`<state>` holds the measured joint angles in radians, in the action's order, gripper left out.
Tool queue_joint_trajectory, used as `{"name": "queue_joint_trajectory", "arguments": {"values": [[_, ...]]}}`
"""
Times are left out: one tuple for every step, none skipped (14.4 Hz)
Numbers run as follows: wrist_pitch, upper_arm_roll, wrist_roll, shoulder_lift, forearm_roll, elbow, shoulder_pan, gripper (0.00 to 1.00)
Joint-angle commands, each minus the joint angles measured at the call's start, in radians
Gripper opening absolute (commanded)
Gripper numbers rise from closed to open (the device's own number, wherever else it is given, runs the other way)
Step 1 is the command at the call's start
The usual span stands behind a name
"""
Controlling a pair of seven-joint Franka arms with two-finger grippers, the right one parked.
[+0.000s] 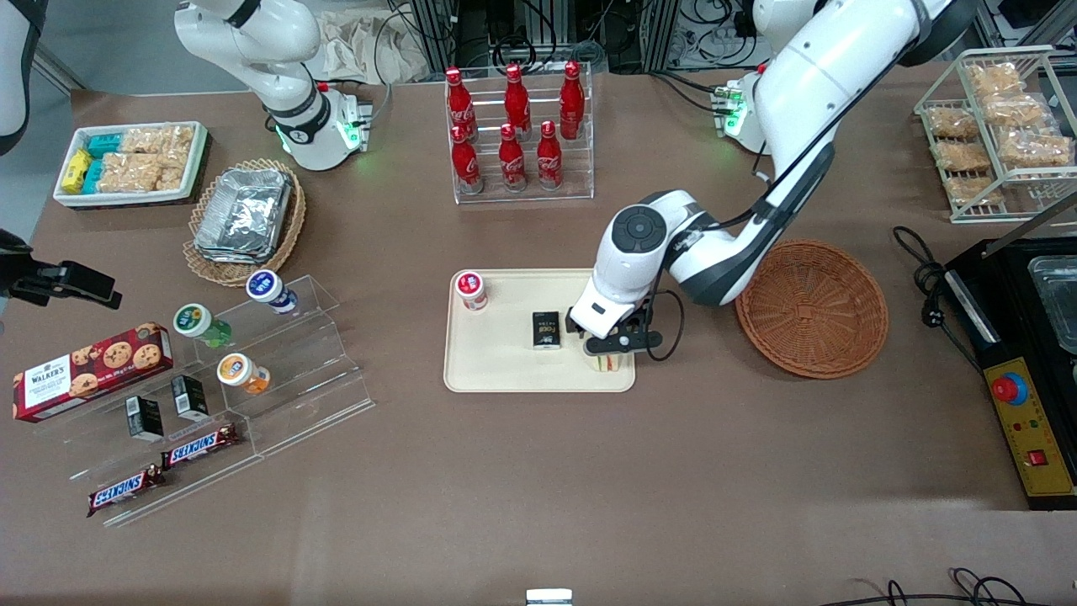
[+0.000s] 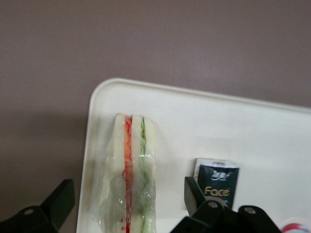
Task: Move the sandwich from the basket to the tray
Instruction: 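Lower the sandwich onto the tray, open the left gripper, lift away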
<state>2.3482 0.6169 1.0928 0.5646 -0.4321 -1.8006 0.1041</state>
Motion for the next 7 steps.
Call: {"name": "queue_joint_trajectory", "arguments": {"values": [[-0.226, 0.006, 0.019, -0.147, 0.103, 0.065, -0.042, 1.00], [-0.324, 0.009, 0.018, -0.179, 0.134, 0.108, -0.061, 1.00], [-0.407, 0.001, 0.009, -0.213, 0.168, 0.150, -0.061, 1.00], [-0.462, -0.014, -0.019, -0.248, 0.187, 0.165, -0.060, 1.00], [-0.484, -0.075, -0.063, -0.294, 0.205, 0.164, -0.044, 1.00], [-0.498, -0.160, -0.106, -0.361, 0.266, 0.158, 0.000, 1.00], [-0.539, -0.266, -0.195, -0.436, 0.344, 0.141, 0.032, 1.00]]}}
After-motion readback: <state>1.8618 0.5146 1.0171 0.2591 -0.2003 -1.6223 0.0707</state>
